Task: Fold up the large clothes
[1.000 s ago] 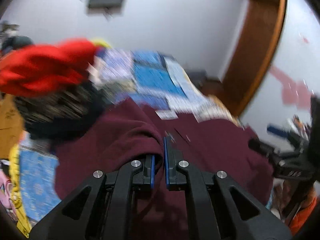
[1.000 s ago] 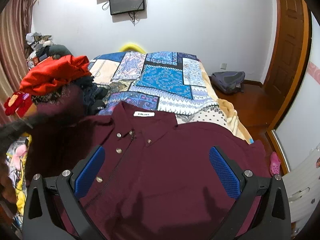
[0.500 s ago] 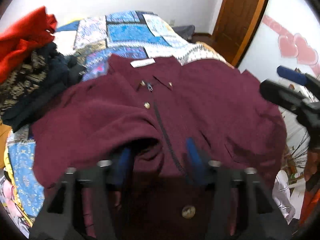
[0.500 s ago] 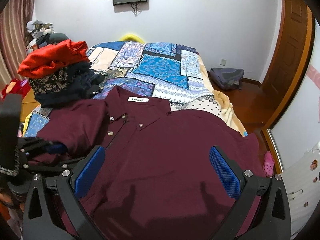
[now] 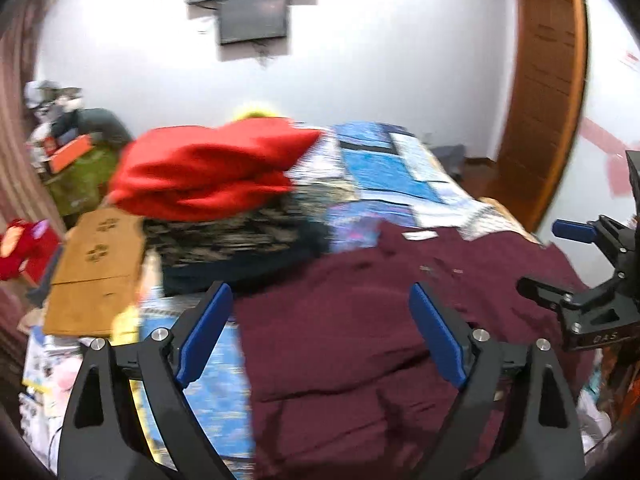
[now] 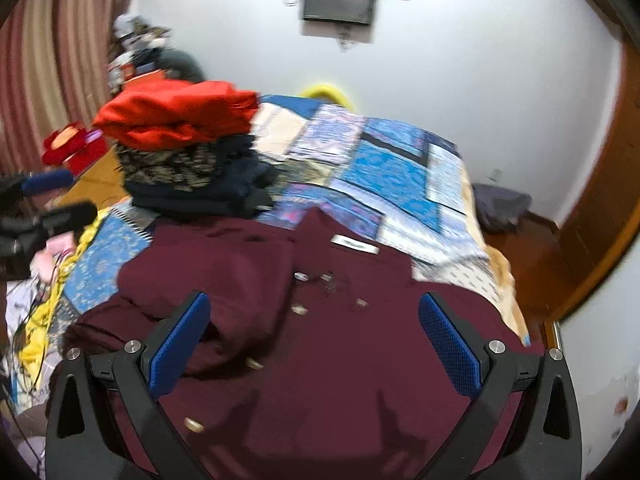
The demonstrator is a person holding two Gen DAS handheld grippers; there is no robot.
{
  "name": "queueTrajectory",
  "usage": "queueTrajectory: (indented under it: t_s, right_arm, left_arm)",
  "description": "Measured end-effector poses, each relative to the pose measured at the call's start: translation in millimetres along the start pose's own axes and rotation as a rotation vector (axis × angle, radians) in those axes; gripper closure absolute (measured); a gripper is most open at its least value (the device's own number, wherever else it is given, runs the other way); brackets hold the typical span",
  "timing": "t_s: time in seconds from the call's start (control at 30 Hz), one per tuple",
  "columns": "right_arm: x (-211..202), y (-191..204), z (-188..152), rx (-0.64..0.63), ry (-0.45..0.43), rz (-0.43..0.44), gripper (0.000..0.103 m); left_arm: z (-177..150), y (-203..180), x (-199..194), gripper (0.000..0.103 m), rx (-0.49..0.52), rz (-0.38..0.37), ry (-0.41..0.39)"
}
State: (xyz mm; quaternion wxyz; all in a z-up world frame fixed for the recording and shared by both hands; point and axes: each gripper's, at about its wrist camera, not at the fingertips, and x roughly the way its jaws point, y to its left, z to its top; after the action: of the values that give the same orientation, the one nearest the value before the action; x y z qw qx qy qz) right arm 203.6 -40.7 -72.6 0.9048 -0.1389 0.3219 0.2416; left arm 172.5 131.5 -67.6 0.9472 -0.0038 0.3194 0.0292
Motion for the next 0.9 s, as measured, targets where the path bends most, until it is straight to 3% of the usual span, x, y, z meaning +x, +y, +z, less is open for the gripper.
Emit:
queueTrajectory:
  t_s: [0.2,0.57,0.73,0.87,0.9]
  right_arm:
    - [31,58,17,-0.165,0.057,0.101,0.0]
    - [109,162,5,-0.48,0.291,0.211,0.0]
    - [144,180,-11,-0.548,0.419,0.189,0.001]
    - [160,175,-21,-0.553,0.459,0.156,0.002]
    - [162,173,-21,-0.539,0.466,0.161,0.007]
  left_arm:
    - [-23,67,-4,0.012,-0.085,0.117,0.037]
    - [-71,129,4,0.012,-0.203,0.185,0.117]
    - [-80,138,9,0.012,-0.23,0.183,0.138]
    - [-84,138,11,0.012,-0.229,0.18,0.142]
    - [-84,137,12,0.012,-0.226,0.181,0.142]
